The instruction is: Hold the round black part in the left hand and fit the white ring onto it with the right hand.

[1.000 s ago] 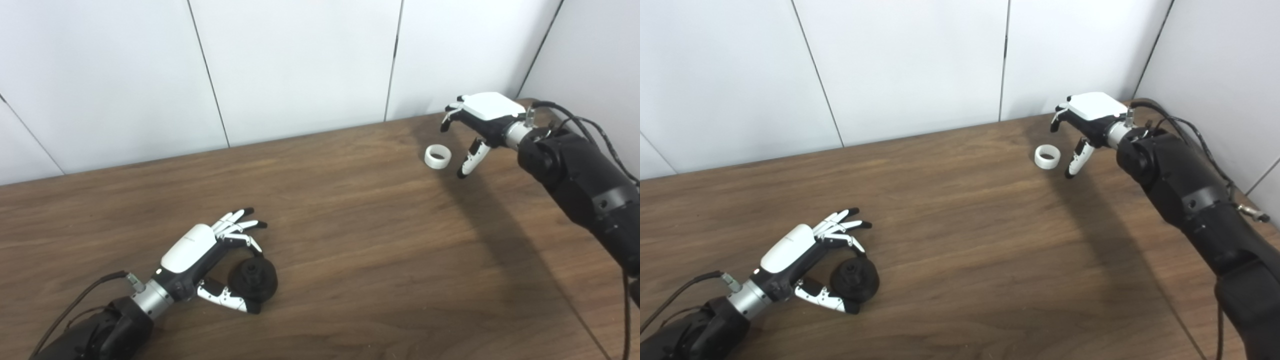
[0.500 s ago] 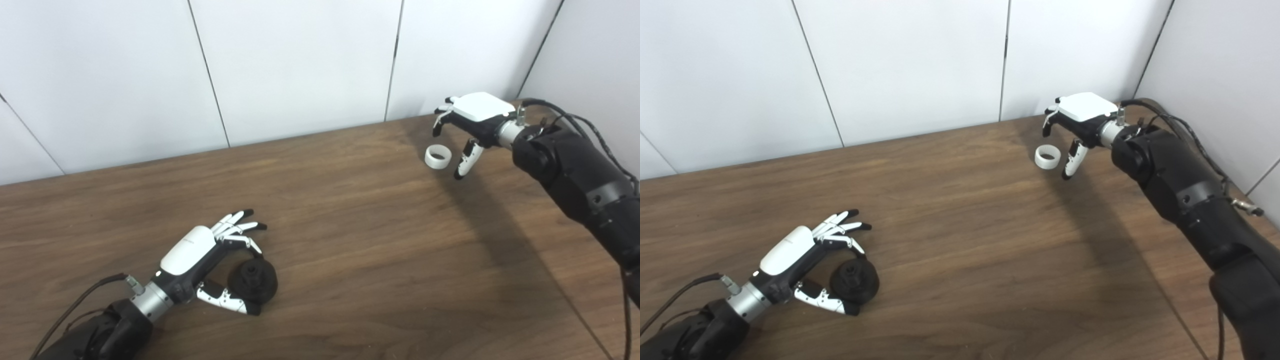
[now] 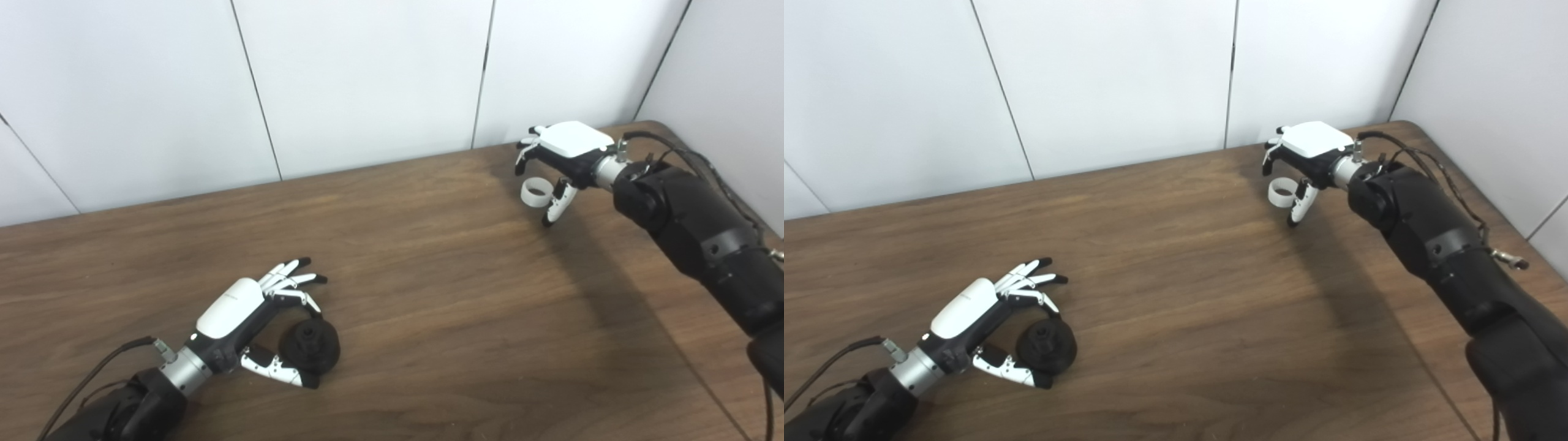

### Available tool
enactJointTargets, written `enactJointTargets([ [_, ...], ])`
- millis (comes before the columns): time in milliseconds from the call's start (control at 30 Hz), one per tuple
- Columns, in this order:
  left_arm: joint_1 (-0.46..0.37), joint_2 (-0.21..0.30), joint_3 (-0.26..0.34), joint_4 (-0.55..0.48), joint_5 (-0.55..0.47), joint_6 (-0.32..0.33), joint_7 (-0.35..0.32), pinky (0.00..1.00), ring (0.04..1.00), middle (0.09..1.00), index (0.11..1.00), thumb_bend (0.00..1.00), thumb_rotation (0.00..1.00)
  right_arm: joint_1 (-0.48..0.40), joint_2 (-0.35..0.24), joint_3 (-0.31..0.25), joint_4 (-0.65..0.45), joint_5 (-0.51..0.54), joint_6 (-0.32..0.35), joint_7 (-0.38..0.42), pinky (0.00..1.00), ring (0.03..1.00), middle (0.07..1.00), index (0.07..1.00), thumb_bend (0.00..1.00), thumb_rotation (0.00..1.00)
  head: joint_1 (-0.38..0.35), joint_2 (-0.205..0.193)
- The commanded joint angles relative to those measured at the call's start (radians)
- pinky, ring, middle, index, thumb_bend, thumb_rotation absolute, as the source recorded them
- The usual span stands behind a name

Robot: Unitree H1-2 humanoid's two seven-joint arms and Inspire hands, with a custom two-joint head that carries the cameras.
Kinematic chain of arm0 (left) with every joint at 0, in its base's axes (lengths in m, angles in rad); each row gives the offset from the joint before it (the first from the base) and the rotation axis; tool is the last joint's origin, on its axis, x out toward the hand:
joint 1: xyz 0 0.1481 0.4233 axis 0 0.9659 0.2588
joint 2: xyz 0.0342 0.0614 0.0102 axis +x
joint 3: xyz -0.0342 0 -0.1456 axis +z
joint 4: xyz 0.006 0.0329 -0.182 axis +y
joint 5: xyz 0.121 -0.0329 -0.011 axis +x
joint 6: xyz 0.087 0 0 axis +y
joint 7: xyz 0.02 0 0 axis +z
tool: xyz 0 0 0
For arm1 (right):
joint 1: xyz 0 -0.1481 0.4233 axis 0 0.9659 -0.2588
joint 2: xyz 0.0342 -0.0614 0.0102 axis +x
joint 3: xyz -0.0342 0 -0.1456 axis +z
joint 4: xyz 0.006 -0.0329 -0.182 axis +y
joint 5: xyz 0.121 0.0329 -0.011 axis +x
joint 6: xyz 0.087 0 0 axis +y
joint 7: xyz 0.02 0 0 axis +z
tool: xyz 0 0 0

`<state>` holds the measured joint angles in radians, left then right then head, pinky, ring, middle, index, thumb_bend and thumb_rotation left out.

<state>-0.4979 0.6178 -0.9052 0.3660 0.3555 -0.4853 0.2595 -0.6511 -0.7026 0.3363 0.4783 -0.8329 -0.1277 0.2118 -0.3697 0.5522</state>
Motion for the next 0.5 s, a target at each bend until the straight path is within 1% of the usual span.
enactJointTargets([
  [0,0.044,0.044,-0.045,0.027,0.051,0.015,-0.08,1.0,1.0,0.882,0.481,0.53,0.06,-0.055,-0.021,-0.014,-0.003,0.001,-0.001,-0.027,1.0,1.0,0.915,0.695,0.93,0.18,-0.001,0.0],
  [267,0.049,0.051,-0.036,0.017,0.042,0.015,-0.1,1.0,1.0,0.887,0.481,0.53,0.06,-0.053,-0.02,-0.017,-0.003,0.007,0.011,-0.015,1.0,1.0,0.917,0.699,0.91,0.18,-0.004,0.0],
  [467,0.05,0.053,-0.041,0.012,0.042,0.015,-0.094,1.0,1.0,0.883,0.481,0.53,0.06,-0.055,-0.029,-0.017,0.014,0.001,0.002,-0.033,1.0,0.999,0.91,0.692,0.92,0.2,-0.004,0.001],
])
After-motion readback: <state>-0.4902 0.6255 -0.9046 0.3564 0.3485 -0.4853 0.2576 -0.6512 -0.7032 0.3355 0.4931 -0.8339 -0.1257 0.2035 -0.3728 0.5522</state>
